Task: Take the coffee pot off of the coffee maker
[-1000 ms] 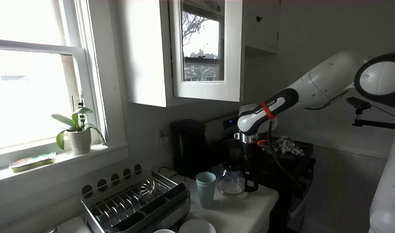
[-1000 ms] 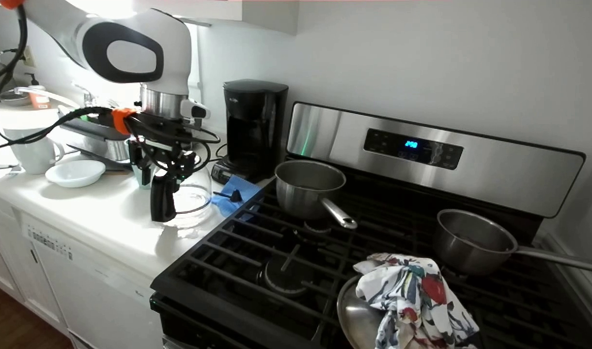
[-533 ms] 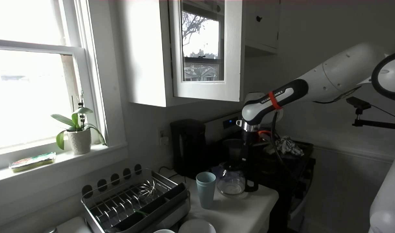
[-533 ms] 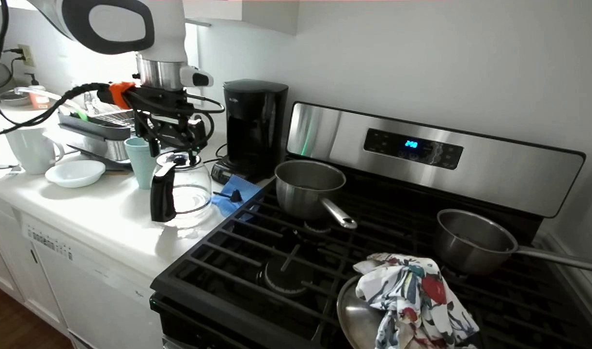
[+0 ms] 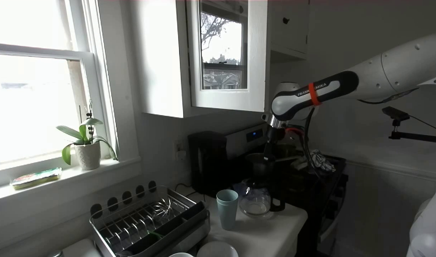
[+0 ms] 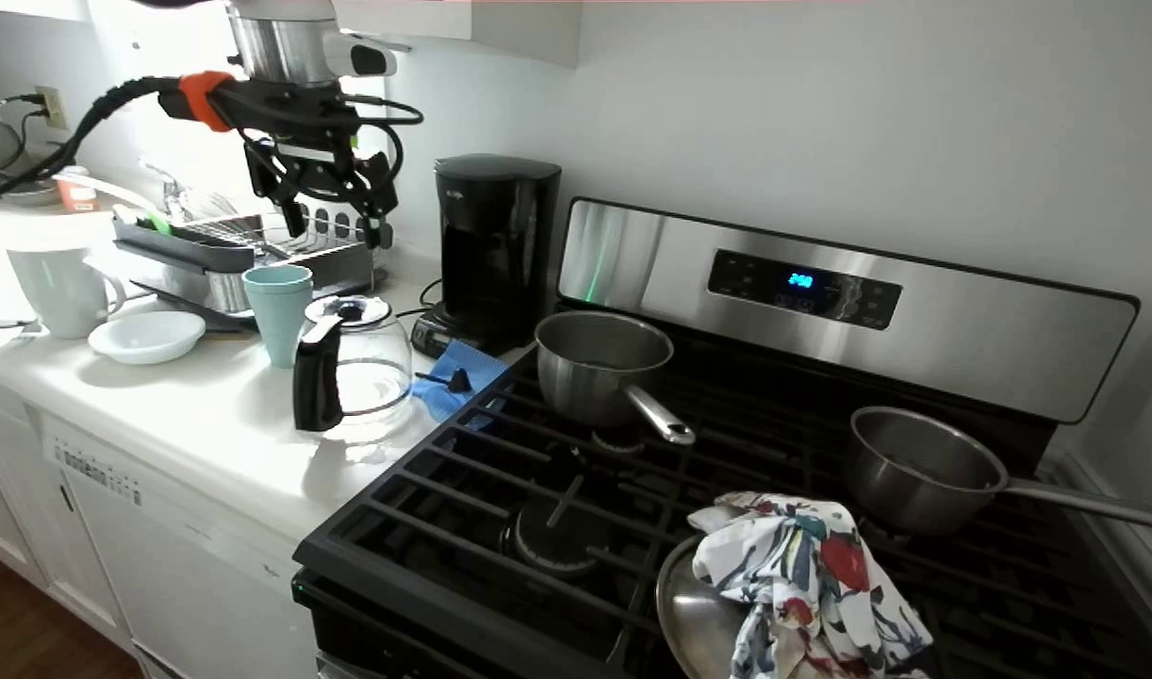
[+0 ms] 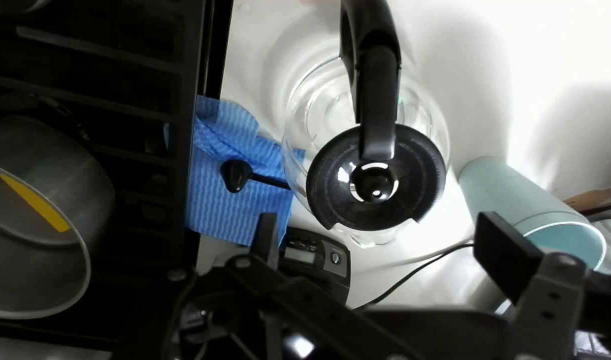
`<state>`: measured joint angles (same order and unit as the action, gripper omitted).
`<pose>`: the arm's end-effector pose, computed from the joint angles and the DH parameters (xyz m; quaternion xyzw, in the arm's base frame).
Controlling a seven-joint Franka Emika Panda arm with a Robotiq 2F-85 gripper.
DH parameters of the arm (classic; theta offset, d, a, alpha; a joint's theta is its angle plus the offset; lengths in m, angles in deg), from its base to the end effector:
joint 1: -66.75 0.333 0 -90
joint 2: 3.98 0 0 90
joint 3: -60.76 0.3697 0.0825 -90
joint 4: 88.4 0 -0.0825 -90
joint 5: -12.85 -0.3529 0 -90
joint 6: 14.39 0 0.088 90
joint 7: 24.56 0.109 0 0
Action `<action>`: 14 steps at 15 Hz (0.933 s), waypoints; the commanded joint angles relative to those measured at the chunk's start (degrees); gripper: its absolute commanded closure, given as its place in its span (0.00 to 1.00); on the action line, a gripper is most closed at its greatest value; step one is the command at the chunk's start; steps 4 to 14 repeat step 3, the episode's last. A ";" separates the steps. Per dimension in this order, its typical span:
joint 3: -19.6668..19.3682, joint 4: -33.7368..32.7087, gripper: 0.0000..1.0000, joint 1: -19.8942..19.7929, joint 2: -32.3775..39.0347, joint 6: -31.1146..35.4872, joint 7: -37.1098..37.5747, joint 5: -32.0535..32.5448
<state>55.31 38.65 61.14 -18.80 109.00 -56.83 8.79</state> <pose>0.4422 -0.0876 0.5641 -0.9803 -0.1671 -0.1056 0.0049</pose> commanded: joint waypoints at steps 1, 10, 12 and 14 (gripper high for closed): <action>-1.30 -0.32 0.00 1.53 0.00 -0.45 0.48 0.45; -1.33 -0.35 0.00 1.57 0.06 -0.50 0.52 0.44; -1.33 -0.35 0.00 1.57 0.06 -0.50 0.52 0.44; -1.33 -0.35 0.00 1.57 0.06 -0.50 0.52 0.44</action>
